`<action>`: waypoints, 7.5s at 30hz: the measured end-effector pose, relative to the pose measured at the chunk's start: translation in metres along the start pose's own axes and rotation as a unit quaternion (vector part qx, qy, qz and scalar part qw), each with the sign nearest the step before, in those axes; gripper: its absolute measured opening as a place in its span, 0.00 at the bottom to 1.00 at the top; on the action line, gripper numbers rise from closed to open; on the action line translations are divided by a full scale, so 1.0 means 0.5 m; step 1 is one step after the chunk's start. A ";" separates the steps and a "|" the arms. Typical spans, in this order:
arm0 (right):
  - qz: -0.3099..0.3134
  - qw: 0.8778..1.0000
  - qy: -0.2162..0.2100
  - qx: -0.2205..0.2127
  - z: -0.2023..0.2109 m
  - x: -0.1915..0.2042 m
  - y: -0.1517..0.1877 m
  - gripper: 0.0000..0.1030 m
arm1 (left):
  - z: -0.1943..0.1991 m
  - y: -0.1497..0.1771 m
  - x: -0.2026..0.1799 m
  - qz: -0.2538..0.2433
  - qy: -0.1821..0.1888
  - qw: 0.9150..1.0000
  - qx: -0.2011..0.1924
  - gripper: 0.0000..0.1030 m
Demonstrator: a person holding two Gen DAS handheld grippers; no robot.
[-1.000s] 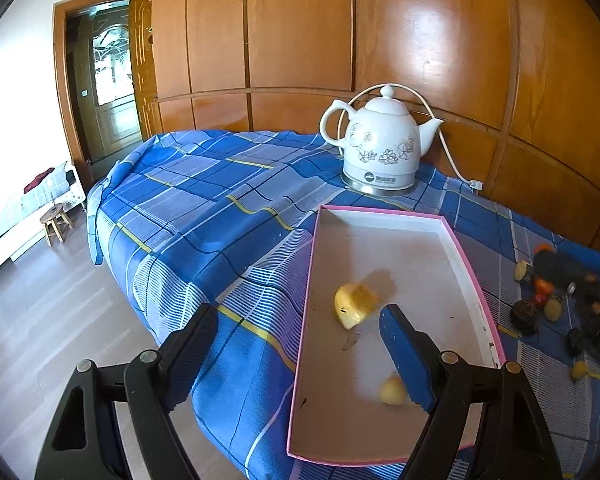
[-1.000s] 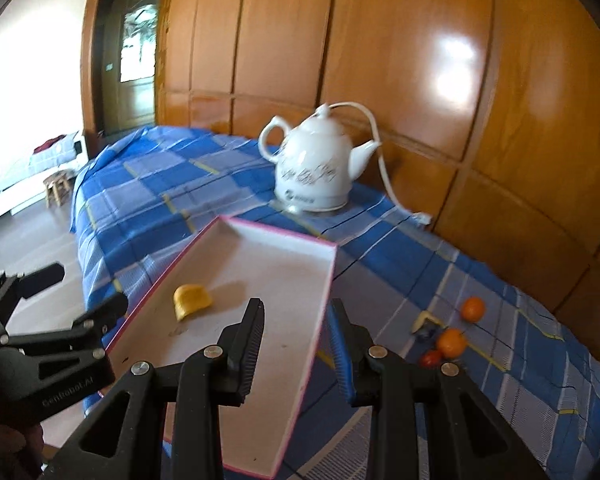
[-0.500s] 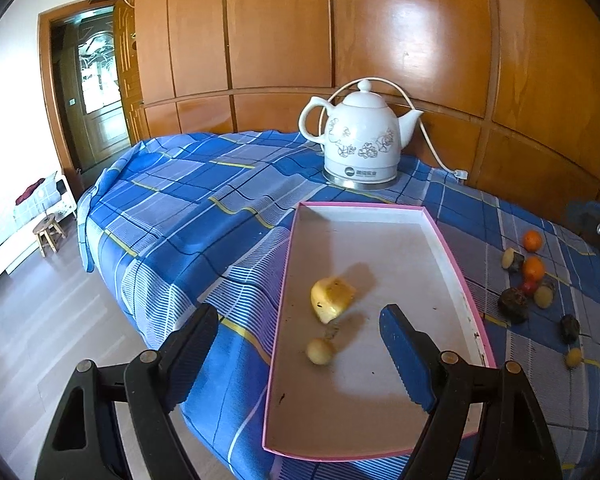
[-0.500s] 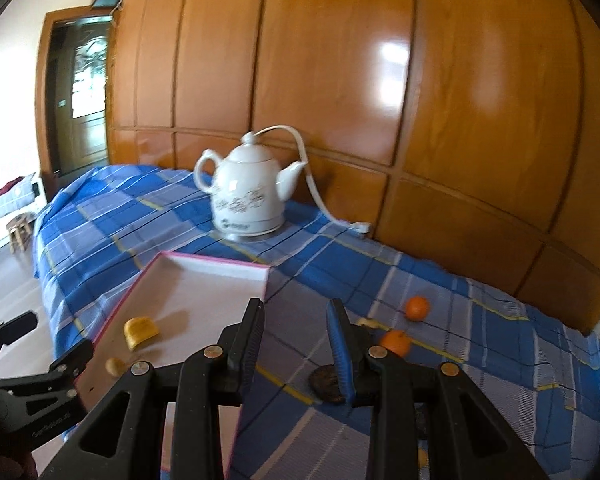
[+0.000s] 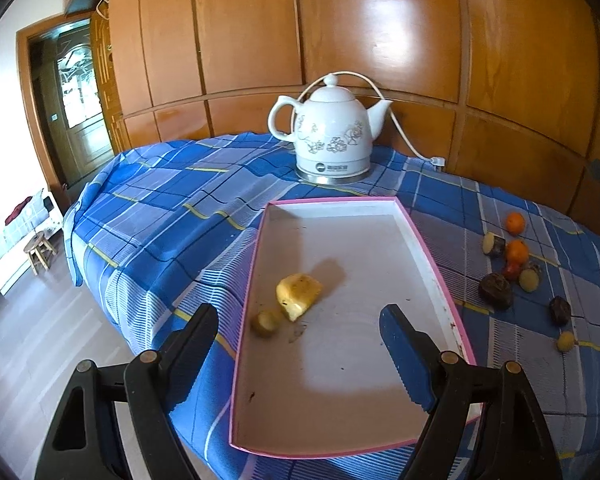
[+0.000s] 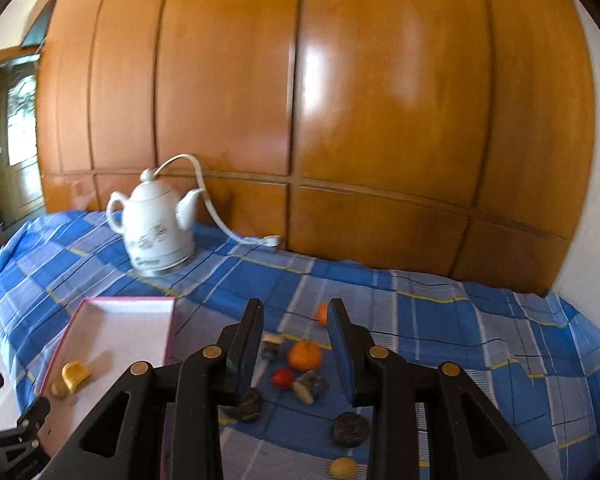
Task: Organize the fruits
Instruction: 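Move the left tool to the dark brown round fruit and grasp it, then carry the dark brown fruit with the left tool into the tray and release, then grasp another small yellow fruit with the right tool and drop it in the tray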
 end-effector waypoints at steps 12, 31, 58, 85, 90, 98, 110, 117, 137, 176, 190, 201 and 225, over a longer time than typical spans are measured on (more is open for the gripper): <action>-0.017 1.000 0.020 -0.010 0.018 -0.049 -0.006 0.33 | 0.009 -0.005 -0.043 -0.026 0.012 1.000 -0.003 0.81; -0.015 0.978 -0.077 0.194 -0.099 -0.162 0.108 0.39 | 0.043 -0.026 -0.183 -0.104 0.092 0.990 -0.009 0.81; -0.102 0.946 -0.092 0.294 -0.162 -0.290 0.203 0.39 | -0.075 0.000 -0.424 -0.169 0.172 0.963 0.122 0.72; -0.083 0.905 -0.231 0.348 -0.164 -0.193 0.227 0.39 | -0.151 0.012 -0.490 -0.177 0.193 0.955 0.142 0.48; -0.010 0.880 -0.271 0.389 -0.148 -0.116 0.267 0.39 | -0.121 0.010 -0.458 -0.149 0.201 0.959 0.133 0.48; 0.003 0.880 -0.249 0.404 -0.162 -0.123 0.289 0.42 | -0.055 -0.008 -0.410 -0.120 0.224 0.962 0.105 0.48; 0.026 0.879 -0.225 0.420 -0.173 -0.137 0.317 0.36 | -0.068 -0.046 -0.257 -0.064 0.184 0.977 0.090 0.48; 0.033 0.884 -0.222 0.411 -0.174 -0.132 0.322 0.26 | -0.115 -0.019 -0.138 -0.034 0.125 0.986 0.101 0.48; 0.055 0.892 -0.206 0.399 -0.170 -0.101 0.332 0.26 | -0.088 0.028 0.043 0.038 0.013 0.997 0.060 0.56; 0.092 0.899 -0.195 0.382 -0.152 -0.082 0.336 0.25 | -0.025 0.007 -0.026 0.005 0.031 0.999 0.020 0.67; 0.114 0.884 -0.278 0.358 -0.095 0.071 0.296 0.25 | -0.031 0.008 0.006 0.025 0.032 0.999 0.019 0.71; 0.103 0.875 -0.347 0.322 -0.127 0.258 0.214 0.25 | -0.033 0.012 0.032 0.046 0.035 0.998 0.020 0.74; 0.054 0.919 -0.281 0.271 -0.141 0.154 0.171 0.36 | -0.033 0.024 0.020 0.034 0.050 0.998 0.028 0.74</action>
Point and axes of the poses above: each gripper's, at about its wrist camera, not at the fingertips, and z roughly against the way its jaws point, x to its left, y to its underside, the point moved 7 cm from there along -z, roughly the way its jaws point, and after that the axes turned 9 degrees about -y, right-handed, at the moved point
